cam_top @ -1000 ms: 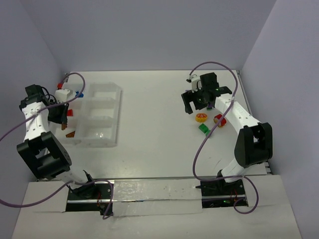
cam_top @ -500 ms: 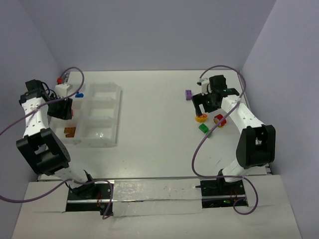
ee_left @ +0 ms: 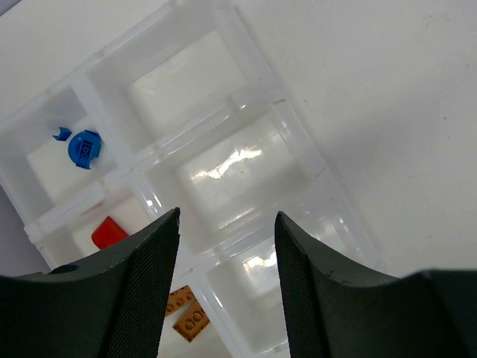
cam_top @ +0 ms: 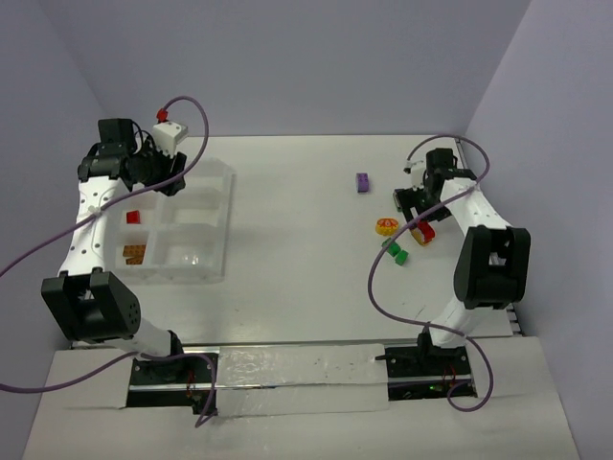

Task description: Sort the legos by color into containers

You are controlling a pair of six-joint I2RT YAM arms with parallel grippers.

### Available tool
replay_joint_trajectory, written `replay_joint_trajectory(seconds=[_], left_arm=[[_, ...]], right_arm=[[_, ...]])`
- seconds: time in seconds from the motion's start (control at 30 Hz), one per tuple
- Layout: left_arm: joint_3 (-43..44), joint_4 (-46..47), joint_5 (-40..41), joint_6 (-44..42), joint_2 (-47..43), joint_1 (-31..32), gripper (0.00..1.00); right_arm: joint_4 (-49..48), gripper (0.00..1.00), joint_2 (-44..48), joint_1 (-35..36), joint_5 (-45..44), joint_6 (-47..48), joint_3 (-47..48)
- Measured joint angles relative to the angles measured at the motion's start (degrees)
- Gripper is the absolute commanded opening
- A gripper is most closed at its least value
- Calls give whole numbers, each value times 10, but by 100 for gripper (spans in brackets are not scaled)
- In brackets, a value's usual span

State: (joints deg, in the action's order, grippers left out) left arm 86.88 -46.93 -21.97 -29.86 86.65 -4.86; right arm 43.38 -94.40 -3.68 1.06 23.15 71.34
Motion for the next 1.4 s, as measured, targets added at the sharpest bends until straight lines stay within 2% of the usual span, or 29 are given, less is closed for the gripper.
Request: replay_joint_trajectory(seconds=[0.07, 0.2, 0.37, 0.43, 0.5, 0.53, 0.7, 0.87, 0.97, 1.1, 1.23, 1.4], left_arm=[[8, 1, -2, 12, 4, 4, 60], [17, 7, -6, 31, 8, 8, 60], [17, 8, -10, 46, 8, 12, 60], [17, 8, -10, 52, 8, 14, 60], [17, 8, -11, 56, 8, 15, 60], [17, 8, -13, 58, 8, 15, 60], [17, 10, -44, 71, 8, 15, 66], [19, 10, -144, 113, 8, 15, 72], [20, 40, -238, 176, 10, 18, 74], [26, 91, -330, 262, 24, 34, 75], [27, 155, -391, 343, 46, 54, 76], [38, 180, -421, 371, 77, 100, 76]], right_arm=[[1, 87, -31, 0, -7, 12, 10], [4, 77, -77, 0, -18, 32, 20], [6, 42, -111, -3, -31, 49, 40], [6, 36, -118, -7, -33, 56, 46], [10, 9, -118, -12, -32, 61, 51], [16, 1, -118, -14, -29, 64, 55], [75, 0, -115, -20, 60, 61, 113], [112, 0, -110, 7, 248, 15, 257], [74, 0, -99, 61, 355, -43, 317], [-10, 0, -90, 158, 453, -109, 329], [-60, 0, -99, 234, 515, -164, 333], [-107, 0, -124, 272, 546, -213, 365]])
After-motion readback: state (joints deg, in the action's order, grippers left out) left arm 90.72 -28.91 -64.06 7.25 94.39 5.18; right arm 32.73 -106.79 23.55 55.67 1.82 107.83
